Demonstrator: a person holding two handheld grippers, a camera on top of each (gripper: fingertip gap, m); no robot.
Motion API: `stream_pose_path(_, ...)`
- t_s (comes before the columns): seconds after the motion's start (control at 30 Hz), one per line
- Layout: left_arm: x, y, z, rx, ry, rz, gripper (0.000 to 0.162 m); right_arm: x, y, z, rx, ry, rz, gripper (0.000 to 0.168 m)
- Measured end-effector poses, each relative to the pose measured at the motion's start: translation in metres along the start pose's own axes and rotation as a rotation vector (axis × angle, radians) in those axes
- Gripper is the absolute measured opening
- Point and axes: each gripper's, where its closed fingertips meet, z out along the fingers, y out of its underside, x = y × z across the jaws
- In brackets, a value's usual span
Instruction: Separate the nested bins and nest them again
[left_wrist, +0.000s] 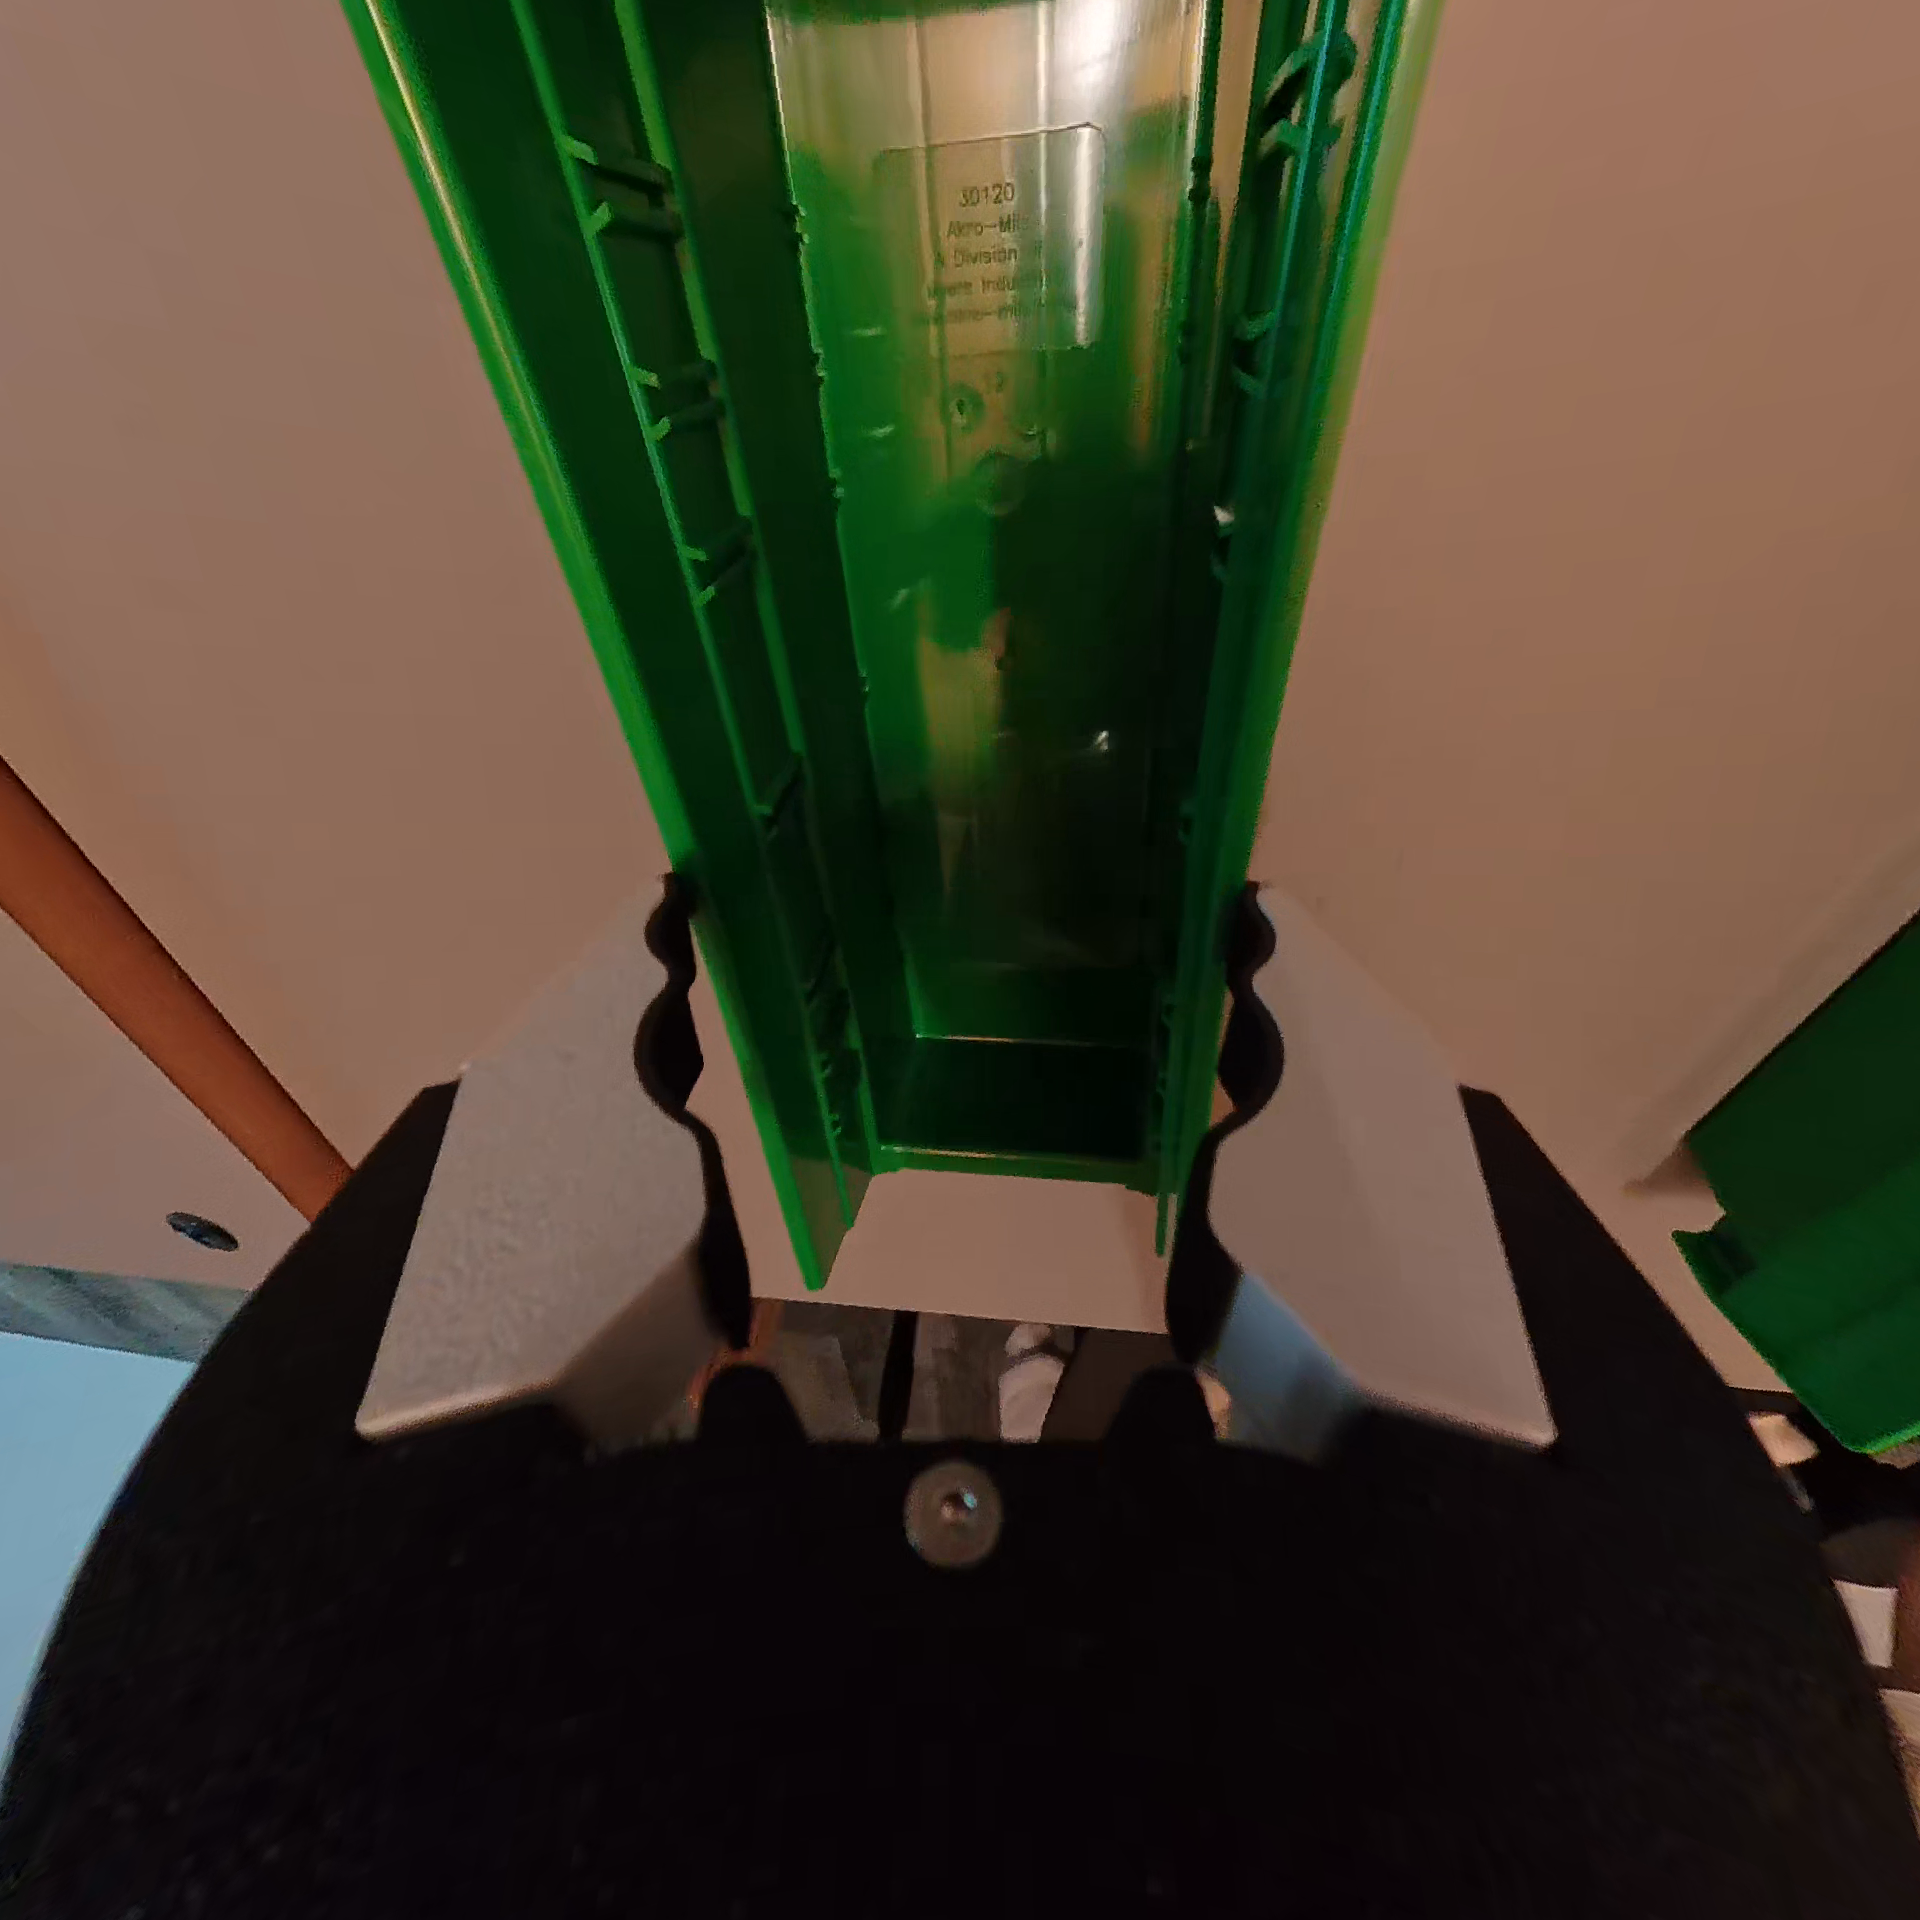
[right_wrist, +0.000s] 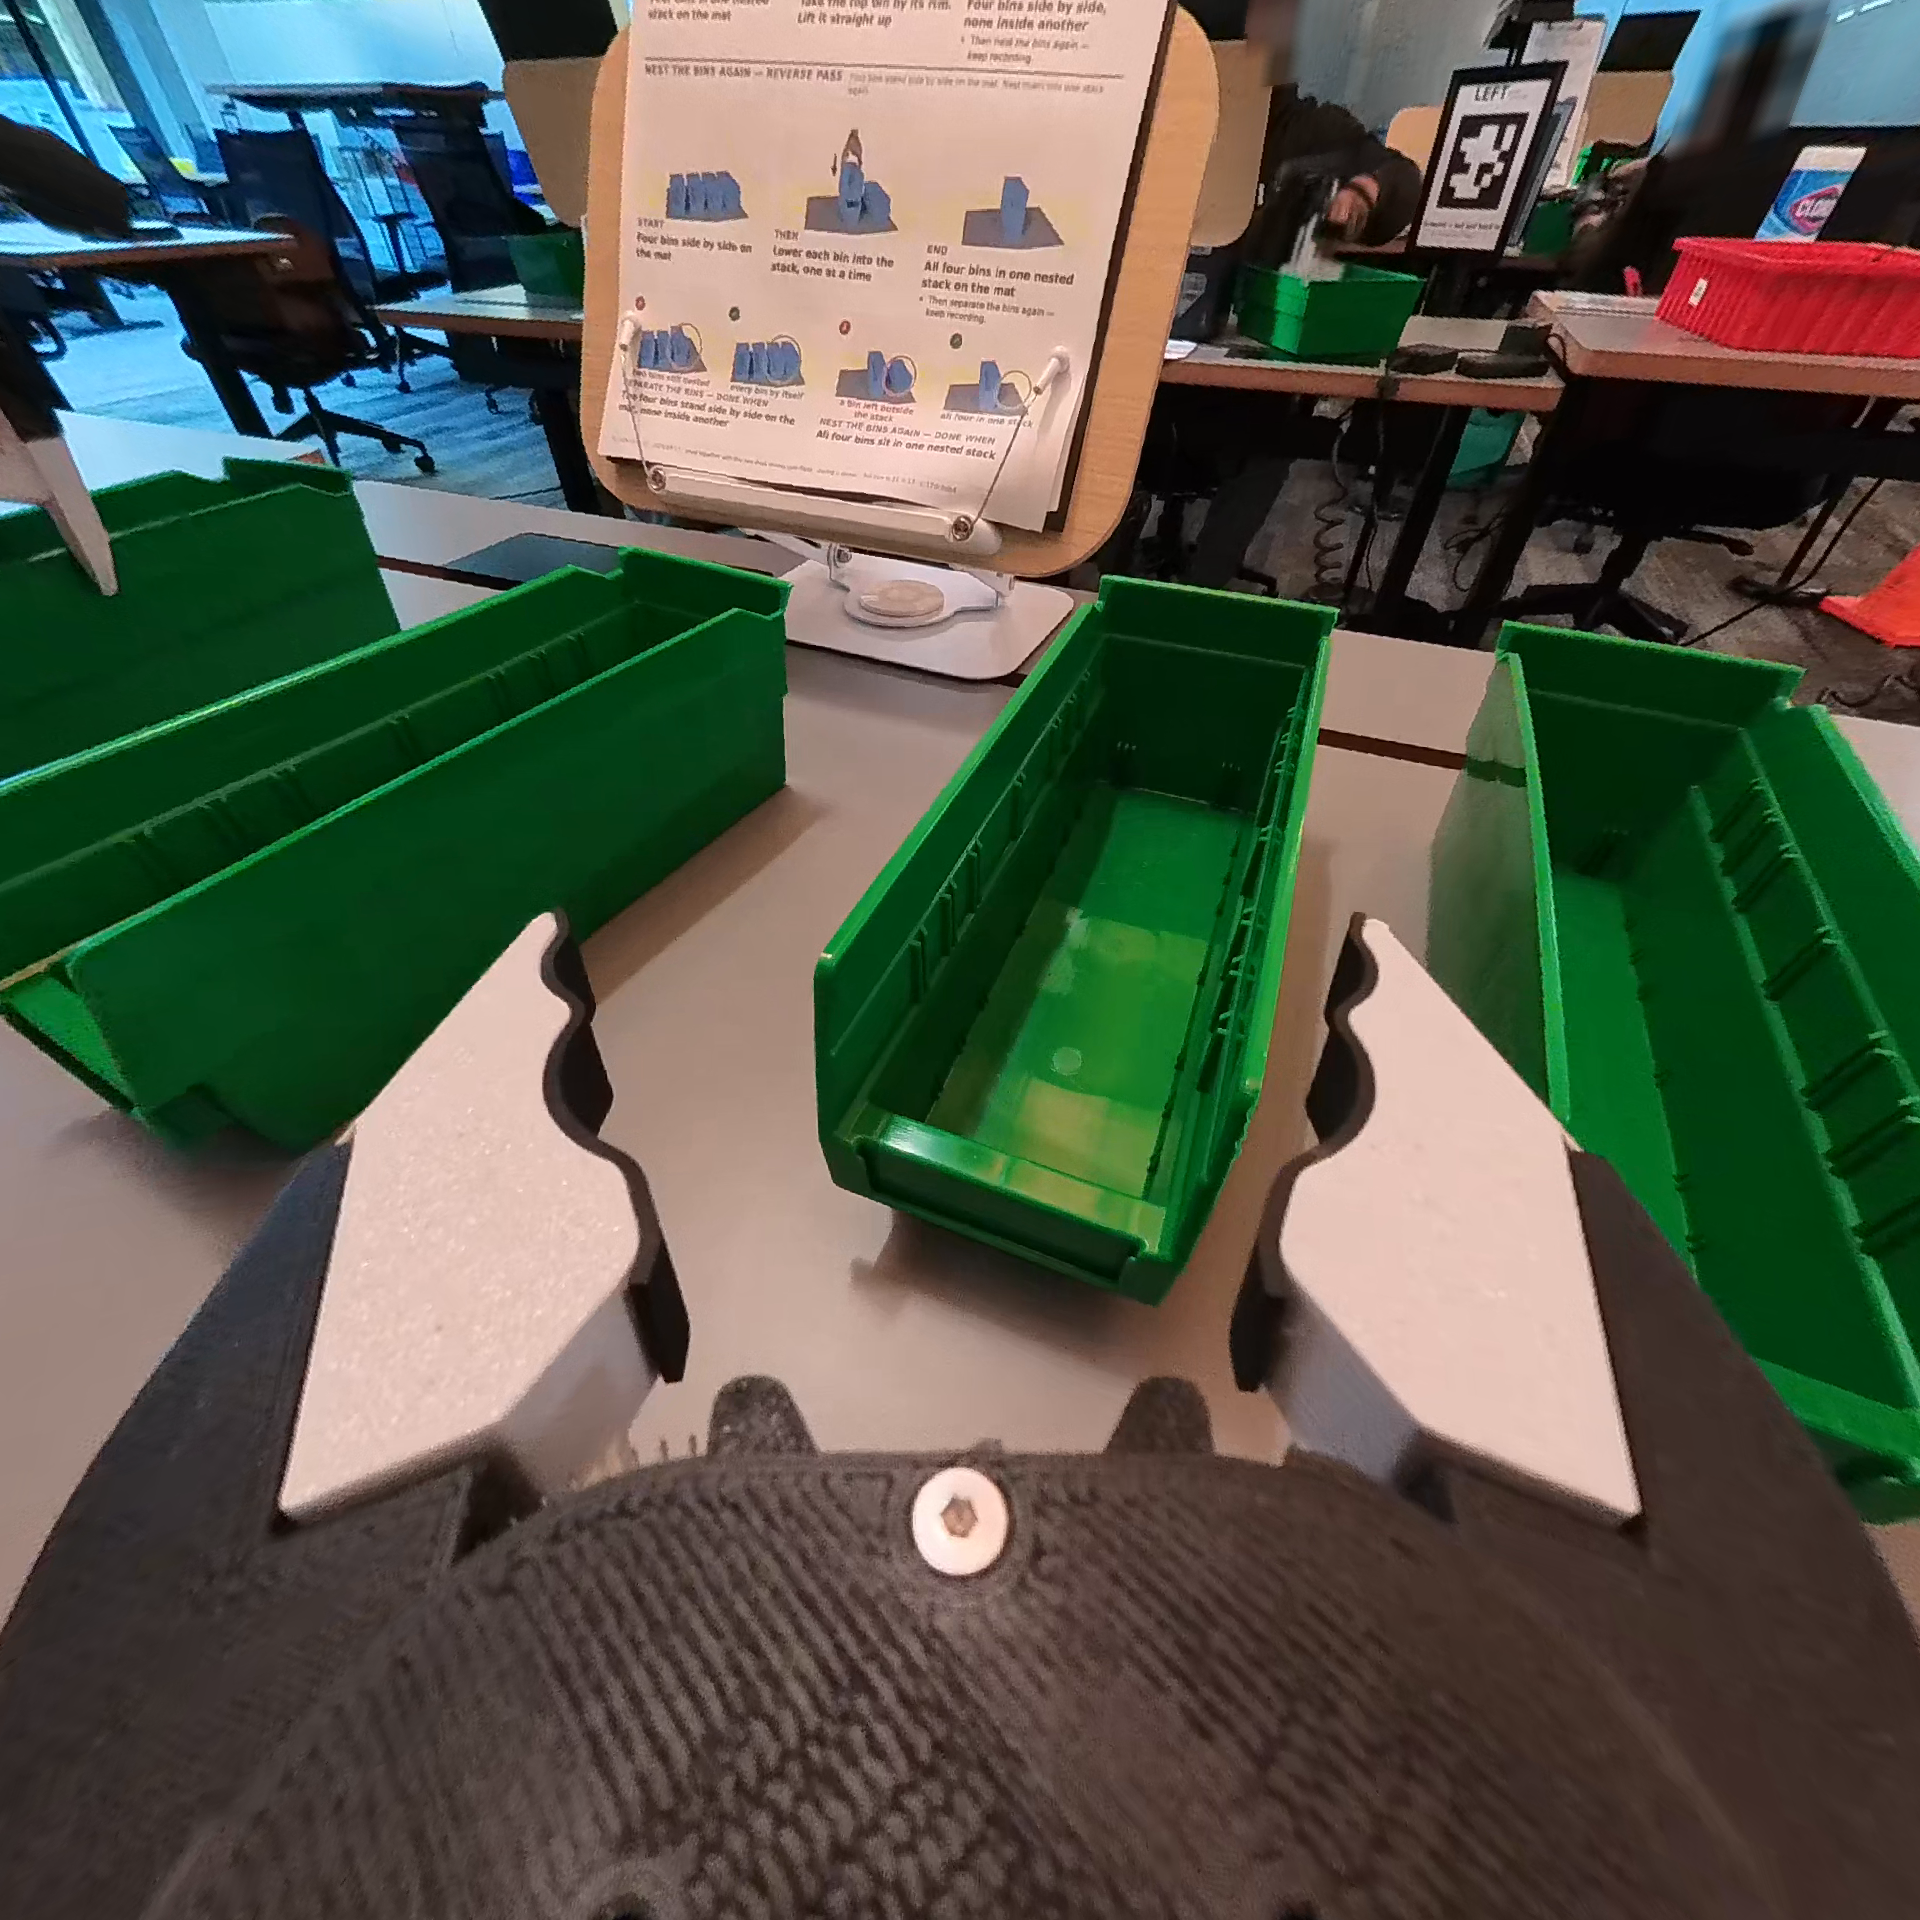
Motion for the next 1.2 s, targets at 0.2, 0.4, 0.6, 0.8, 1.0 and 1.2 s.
stream_pose_path(0.2,0.005,0.001,-0.007,0.009,-0.085,0.041,0.108,0.003,-0.002,-0.002,0.007,0.005,0.013,0.136)
stream_pose_path(0.4,0.041,-0.035,-0.072,0.455,-0.065,0.176,0.104,0.009,-0.002,-0.005,0.008,0.015,0.019,0.135)
stream_pose_path(0.6,0.152,0.039,-0.097,1.054,0.385,0.454,0.068,0.014,-0.008,-0.009,0.024,0.021,0.042,0.133)
stream_pose_path(0.8,0.205,0.137,-0.054,1.421,0.688,0.457,0.037,0.003,-0.007,-0.006,0.027,-0.015,0.068,0.129)
stream_pose_path(1.0,0.223,0.153,0.000,1.379,0.532,0.492,0.038,-0.013,-0.007,-0.001,0.034,-0.059,0.094,0.122)
stream_pose_path(1.2,0.254,0.147,0.023,1.200,0.390,0.654,0.038,-0.018,-0.014,-0.001,0.046,-0.054,0.075,0.122)
